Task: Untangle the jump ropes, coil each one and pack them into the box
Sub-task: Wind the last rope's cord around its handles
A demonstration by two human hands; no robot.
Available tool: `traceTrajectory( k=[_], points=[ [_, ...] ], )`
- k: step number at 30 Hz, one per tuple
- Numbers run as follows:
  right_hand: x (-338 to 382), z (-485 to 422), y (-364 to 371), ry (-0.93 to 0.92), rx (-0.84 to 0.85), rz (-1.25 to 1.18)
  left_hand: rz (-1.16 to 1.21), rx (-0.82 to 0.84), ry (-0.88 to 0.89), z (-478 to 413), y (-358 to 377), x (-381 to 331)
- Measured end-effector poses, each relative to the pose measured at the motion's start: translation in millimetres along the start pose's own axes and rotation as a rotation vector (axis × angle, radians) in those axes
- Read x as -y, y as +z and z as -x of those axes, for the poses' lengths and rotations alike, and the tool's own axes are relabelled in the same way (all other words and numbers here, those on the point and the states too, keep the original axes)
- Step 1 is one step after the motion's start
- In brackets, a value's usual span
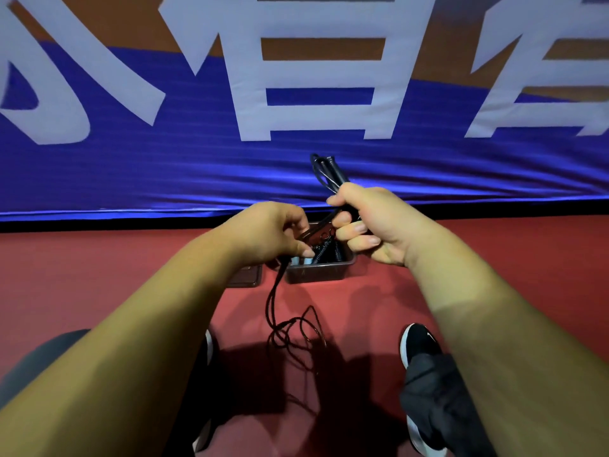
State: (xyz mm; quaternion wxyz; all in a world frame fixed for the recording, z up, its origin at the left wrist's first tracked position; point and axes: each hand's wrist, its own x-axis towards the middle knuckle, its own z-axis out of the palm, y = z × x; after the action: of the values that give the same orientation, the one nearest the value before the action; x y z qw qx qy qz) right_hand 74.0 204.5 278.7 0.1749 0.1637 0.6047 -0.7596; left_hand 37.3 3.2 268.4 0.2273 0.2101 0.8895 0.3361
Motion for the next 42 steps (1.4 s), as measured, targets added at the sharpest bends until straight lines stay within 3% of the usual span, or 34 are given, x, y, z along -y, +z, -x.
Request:
traceTrajectory(
  k=[16, 20, 24, 27, 30, 33, 35, 38, 42],
  points=[
    [1.0, 4.8, 1.9, -0.013, 0.053, 0.006, 0.090, 0.156, -0.021, -1.4, -2.5, 15.9],
    [-1.5, 14.7, 4.5, 0.123, 0.307, 0.203, -0.082, 0.003, -0.007, -8.1, -6.2, 20.5],
    [-6.6, 26.1, 7.6, 0.299, 0.576, 0.455, 0.101, -0.019, 0.130, -6.6, -16.2, 24.0],
    [-14.1, 28.6, 10.6, 0.425, 0.652, 0.597, 0.275, 0.035, 0.156, -2.5, -18.0, 18.2],
    [-24.7, 23.6, 11.8, 0.500, 0.577, 0.630, 0.250, 0.068, 0.217, -0.2, -16.5, 6.9],
    [-33.0, 12.8, 8.4, 0.495, 0.374, 0.644, 0.155, 0.047, 0.240, 2.4, -14.8, -6.1],
    [-37.6, 2.0, 4.1, 0.434, 0.168, 0.621, 0.001, 0.003, 0.248, 3.2, -11.3, -12.7],
    [-38.2, -12.6, -1.5, 0.311, -0.089, 0.397, -0.145, -0.021, 0.231, 4.4, -7.3, -15.3],
    [-32.7, -23.3, -1.5, 0.122, -0.201, 0.211, -0.166, -0.027, 0.178, 2.0, -10.9, -11.3]
  ],
)
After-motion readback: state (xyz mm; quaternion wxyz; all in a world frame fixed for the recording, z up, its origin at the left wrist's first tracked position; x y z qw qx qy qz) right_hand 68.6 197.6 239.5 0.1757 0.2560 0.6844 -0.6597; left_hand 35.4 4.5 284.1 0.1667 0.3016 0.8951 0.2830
